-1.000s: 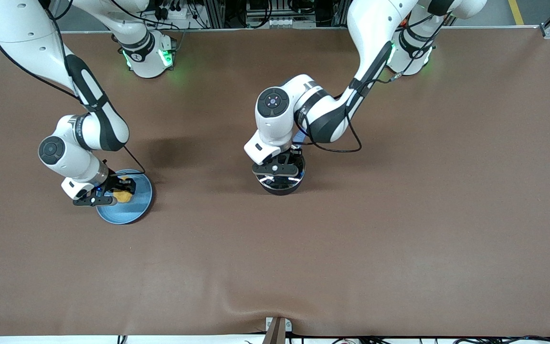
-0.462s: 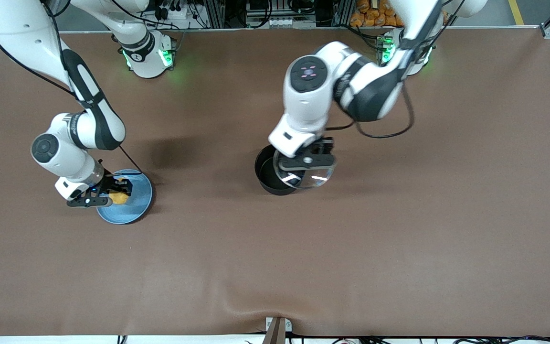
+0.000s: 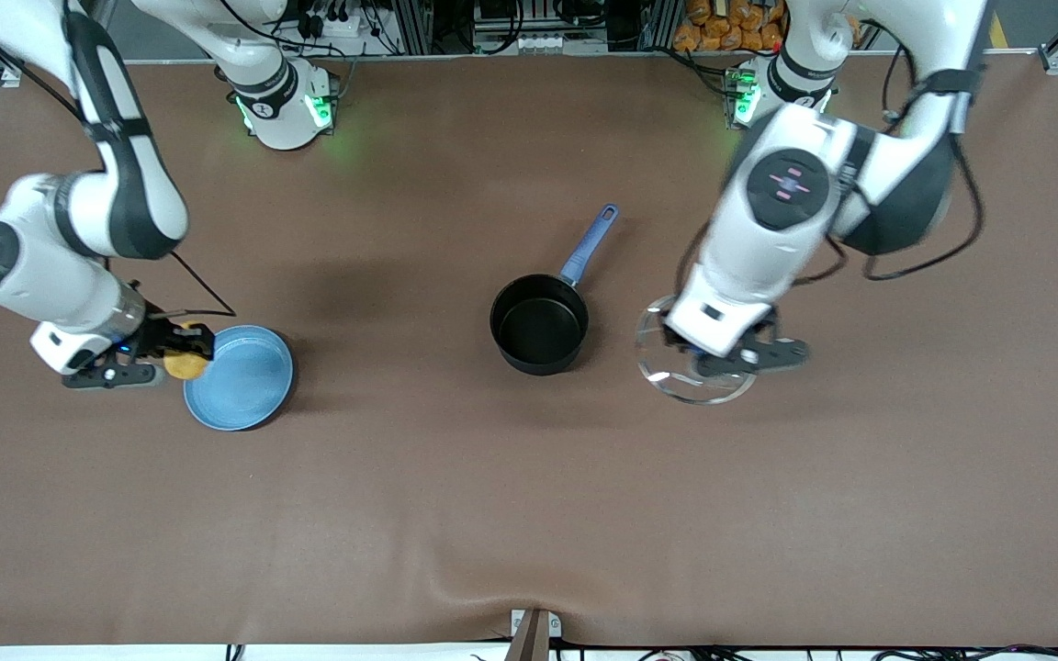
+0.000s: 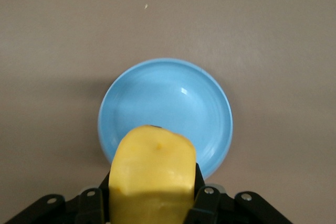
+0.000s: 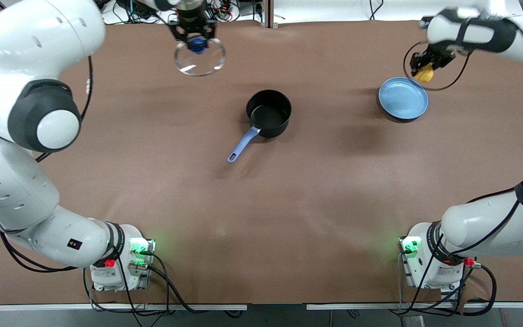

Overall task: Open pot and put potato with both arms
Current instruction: 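Lift the lid off the pot while the right gripper lifts the potato, then lower the lid onto the table while the right gripper carries the potato over the pot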

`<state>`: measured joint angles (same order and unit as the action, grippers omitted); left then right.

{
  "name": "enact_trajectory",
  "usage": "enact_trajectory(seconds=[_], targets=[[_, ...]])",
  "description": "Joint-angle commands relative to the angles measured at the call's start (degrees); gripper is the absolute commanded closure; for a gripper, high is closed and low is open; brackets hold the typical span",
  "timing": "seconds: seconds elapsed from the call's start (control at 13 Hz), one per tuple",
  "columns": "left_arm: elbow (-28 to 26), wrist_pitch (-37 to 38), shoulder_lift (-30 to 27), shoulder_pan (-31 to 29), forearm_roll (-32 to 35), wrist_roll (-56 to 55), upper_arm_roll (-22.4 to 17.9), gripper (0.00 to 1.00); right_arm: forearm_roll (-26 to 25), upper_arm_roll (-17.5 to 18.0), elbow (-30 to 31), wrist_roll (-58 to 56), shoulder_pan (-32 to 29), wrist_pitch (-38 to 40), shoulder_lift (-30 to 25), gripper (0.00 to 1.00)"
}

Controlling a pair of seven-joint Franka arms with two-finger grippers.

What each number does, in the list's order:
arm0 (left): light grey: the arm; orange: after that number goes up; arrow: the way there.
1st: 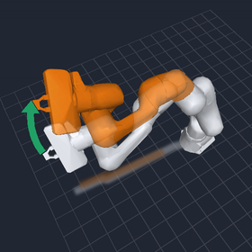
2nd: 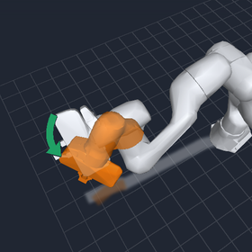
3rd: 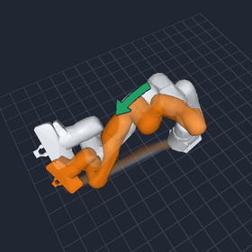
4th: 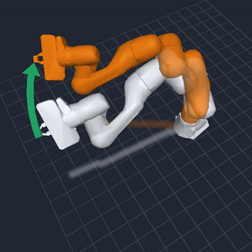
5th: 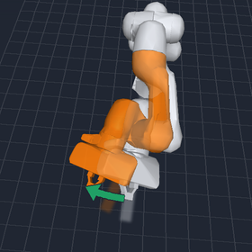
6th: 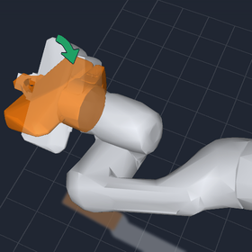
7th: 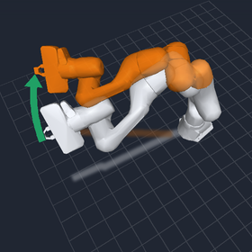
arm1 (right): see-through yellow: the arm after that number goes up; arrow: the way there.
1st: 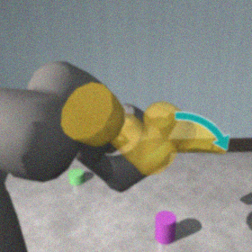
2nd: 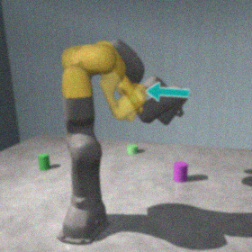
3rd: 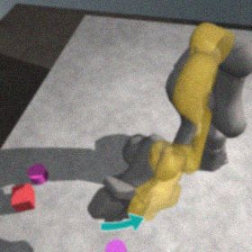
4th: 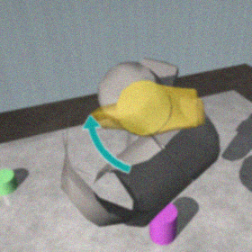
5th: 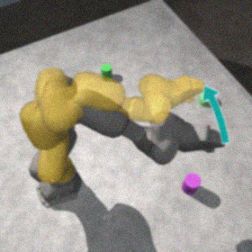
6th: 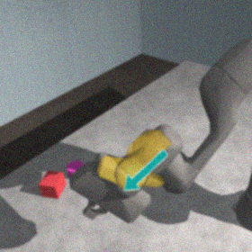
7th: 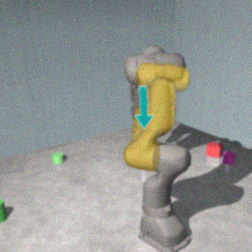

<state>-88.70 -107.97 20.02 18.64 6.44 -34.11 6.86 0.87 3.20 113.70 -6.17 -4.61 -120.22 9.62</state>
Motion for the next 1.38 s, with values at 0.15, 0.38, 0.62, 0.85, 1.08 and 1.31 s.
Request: enact_trajectory(seconds=[0.15, 0.38, 0.62, 0.85, 1.08, 1.31], targets=[[-9.3, -4.6, -2.8, -13.2, 0.0, 15.0, 1.0, 1.00, 0.0, -4.6, -18.1, 3.1, 9.8, 21.8, -1.6, 1.00], [-17.1, -12.8, -2.6, -20.4, -1.4, 23.5, 1.5, 1.00, -0.1, -6.0, -21.7, 13.9, 19.1, 22.2, -1.1, 1.00], [-24.7, -22.8, -1.9, -23.3, -1.4, 26.9, 1.4, 1.00, 0.7, -6.6, -24.2, 33.3, 29.8, 18.9, 2.2, 1.00], [-29.9, -30.1, -0.5, -24.3, -1.4, 26.9, 1.4, 1.00, 0.6, -6.6, -30.2, 41.7, 39.1, 18.6, 10.4, 1.00], [-33.0, -36.2, 1.2, -24.5, -1.2, 27.0, 1.3, 1.00, 1.4, -6.6, -37.8, 50.2, 45.5, 17.0, 20.1, 1.00], [-33.7, -38.6, 3.3, -26.1, -0.9, 27.3, 1.4, 1.00, 1.2, -6.5, -38.1, 56.9, 50.1, 9.0, 27.2, 1.00]])
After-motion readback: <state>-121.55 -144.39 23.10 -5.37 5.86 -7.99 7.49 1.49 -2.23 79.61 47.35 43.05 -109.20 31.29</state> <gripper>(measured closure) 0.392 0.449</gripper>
